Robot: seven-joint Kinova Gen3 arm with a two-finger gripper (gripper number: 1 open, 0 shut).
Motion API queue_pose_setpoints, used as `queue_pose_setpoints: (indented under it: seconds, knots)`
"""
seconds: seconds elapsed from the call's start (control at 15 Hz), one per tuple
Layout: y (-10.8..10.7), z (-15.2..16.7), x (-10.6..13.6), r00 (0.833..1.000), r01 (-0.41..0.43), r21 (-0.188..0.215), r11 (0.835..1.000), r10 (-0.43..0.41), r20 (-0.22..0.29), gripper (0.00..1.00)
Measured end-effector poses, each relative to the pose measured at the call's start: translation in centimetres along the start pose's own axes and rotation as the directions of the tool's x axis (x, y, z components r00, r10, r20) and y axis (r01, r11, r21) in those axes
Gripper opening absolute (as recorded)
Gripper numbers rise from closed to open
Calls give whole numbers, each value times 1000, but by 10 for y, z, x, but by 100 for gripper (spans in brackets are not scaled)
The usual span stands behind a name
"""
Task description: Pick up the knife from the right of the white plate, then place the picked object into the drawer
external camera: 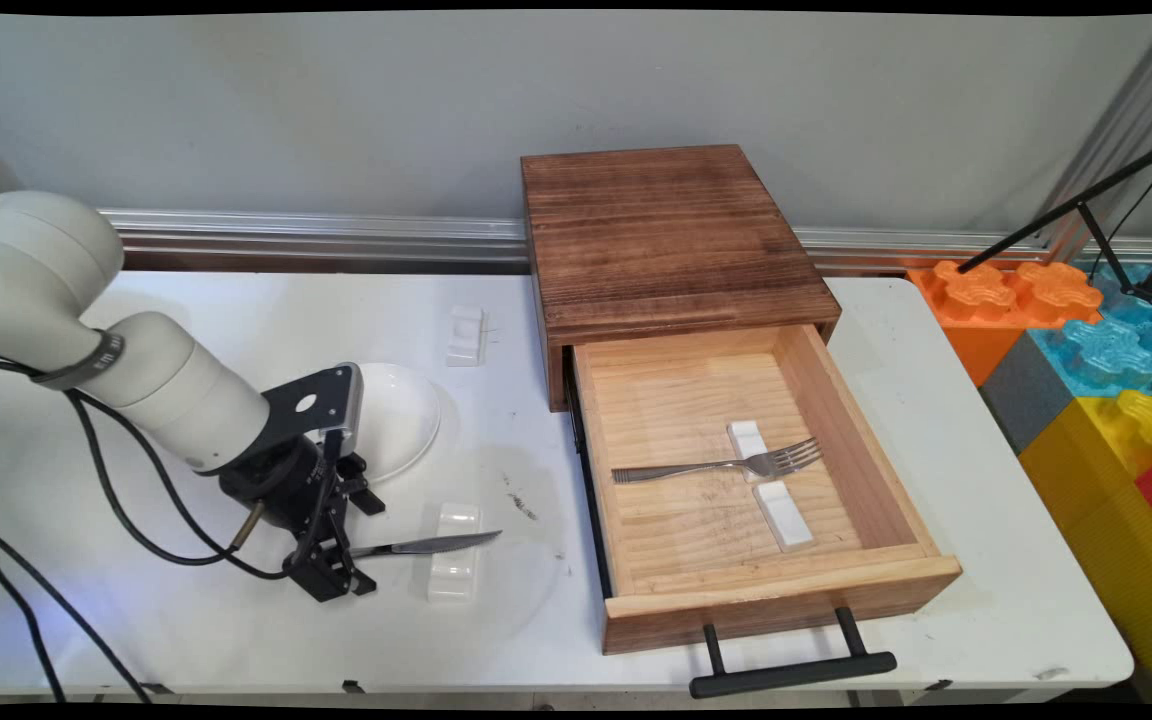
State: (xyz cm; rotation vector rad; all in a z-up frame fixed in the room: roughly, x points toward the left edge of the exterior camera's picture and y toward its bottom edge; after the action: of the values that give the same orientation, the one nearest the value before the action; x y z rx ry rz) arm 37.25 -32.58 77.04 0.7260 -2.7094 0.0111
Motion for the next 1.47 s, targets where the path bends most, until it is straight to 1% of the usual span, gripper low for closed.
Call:
queue_pose_setpoints:
  seconds: [0.13,0.2,1.0,1.2,1.47]
  knots:
    - [-1,2,2,1000,-4,-2,1000,4,-1,100]
    - [-1,4,4,1000,-9,-4,1000,9,-2,0]
    - [-9,8,11,999,-49,-18,999,49,0,0]
    - [-10,0,17,998,-65,-23,998,65,-9,0]
    - [-11,-23,29,997,-77,-24,997,76,-15,0]
